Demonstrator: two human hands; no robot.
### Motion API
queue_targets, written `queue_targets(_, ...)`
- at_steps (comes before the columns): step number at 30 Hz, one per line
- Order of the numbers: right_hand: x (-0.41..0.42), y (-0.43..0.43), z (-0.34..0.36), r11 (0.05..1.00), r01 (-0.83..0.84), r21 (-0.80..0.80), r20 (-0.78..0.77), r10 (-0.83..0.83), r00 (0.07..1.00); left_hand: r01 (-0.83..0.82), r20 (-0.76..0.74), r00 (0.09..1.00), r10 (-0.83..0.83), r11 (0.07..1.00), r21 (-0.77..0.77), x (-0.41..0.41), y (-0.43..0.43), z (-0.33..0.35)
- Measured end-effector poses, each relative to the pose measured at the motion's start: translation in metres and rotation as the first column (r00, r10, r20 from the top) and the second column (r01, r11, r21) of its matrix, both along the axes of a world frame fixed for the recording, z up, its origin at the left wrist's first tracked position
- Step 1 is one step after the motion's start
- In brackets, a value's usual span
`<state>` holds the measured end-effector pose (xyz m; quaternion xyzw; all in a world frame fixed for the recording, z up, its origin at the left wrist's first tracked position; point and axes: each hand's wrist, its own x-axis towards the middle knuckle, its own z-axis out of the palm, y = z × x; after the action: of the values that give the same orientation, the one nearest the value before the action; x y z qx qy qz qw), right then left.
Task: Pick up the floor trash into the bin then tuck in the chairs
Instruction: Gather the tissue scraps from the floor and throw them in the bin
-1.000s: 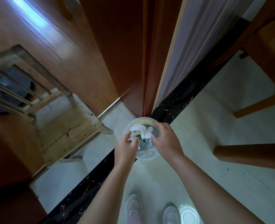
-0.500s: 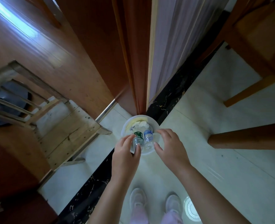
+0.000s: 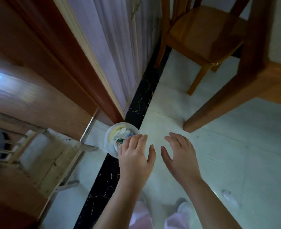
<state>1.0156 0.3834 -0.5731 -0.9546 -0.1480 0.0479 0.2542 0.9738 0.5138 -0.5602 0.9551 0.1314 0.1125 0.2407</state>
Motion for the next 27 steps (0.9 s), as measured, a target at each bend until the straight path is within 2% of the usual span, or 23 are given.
queue_targets(4,-0.018,-0.057,0.006,0.992,0.129,-0.014,0.078,-0.128,0.989,0.154,-0.012,0.988,-0.153,0.985,0.078,0.003,-0.052,0.011)
queue_targets(9,-0.055,-0.146,0.002,0.961,0.274,-0.025,0.083,-0.271,0.959,0.301,-0.026,0.954,-0.3,0.947,0.114,-0.012,-0.131,0.009)
queue_targets(19,-0.139,-0.333,-0.003,0.864,0.502,0.037,0.143,-0.502,0.853,0.505,-0.095,0.861,-0.499,0.861,0.057,-0.074,-0.328,-0.001)
queue_targets(23,-0.162,-0.385,-0.028,0.833,0.552,0.031,0.157,-0.549,0.821,0.553,-0.136,0.829,-0.542,0.831,0.062,-0.08,-0.379,-0.026)
queue_targets(27,-0.174,-0.42,-0.08,0.804,0.595,-0.003,0.126,-0.59,0.798,0.595,-0.139,0.802,-0.581,0.799,0.088,-0.074,-0.402,-0.078)
